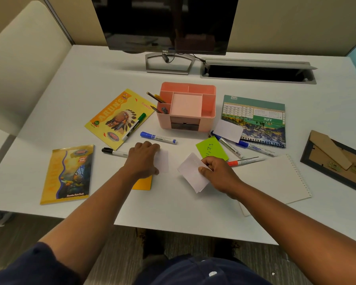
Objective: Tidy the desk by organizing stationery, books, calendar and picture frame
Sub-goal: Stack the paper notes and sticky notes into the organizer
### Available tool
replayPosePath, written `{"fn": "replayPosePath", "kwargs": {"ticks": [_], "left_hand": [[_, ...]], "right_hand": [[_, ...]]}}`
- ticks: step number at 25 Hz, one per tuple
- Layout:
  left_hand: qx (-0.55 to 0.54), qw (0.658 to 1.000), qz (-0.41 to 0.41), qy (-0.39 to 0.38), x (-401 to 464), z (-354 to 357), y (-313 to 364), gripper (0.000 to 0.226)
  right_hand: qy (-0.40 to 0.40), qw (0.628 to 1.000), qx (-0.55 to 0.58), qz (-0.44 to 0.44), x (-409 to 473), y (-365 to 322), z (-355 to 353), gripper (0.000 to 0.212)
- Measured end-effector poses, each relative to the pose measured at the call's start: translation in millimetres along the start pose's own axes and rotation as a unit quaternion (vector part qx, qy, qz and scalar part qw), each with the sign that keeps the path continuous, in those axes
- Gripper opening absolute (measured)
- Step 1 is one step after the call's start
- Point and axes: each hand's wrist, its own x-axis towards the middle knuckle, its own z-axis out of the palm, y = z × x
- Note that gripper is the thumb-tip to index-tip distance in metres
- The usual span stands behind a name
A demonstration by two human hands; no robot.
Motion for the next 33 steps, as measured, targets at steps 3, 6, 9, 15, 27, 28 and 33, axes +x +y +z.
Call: {"fn": "replayPosePath", "kwargs": {"ticks": [3,6,9,15,27,28,33], "left_hand": [[-0.006,1.0,0.007,-0.003,7,-3,0,0.086],[0.003,1.0,0.018,0.0,10,-7,1,0.08],[-0.02,0.999,0.032,0.036,7,-12,11,0.055],[-0.411,0.909,-0.036,0.062,-2,-22,61,0.039],[-0.69,0.713,-0.11,-0.062,-11,7,112,0.035],[-0.688,0.718,-0.088,-0.059,-12,11,115,0.035],[-0.696,0.715,-0.055,-0.035,-14,26,117,0.034]], "right_hand": [[0.0,1.0,0.009,0.007,-1,2,-1,0.008],[-0.002,0.999,0.03,0.018,-2,3,0,0.009],[-0.001,0.996,0.074,0.045,-3,3,0,0.009],[0.023,0.965,0.231,0.123,-3,-3,-6,0.011],[0.112,0.975,0.164,0.098,-4,-12,12,0.03],[0.106,0.977,0.16,0.09,-5,-13,16,0.036],[0.076,0.979,0.169,0.079,-10,-12,22,0.044]]}}
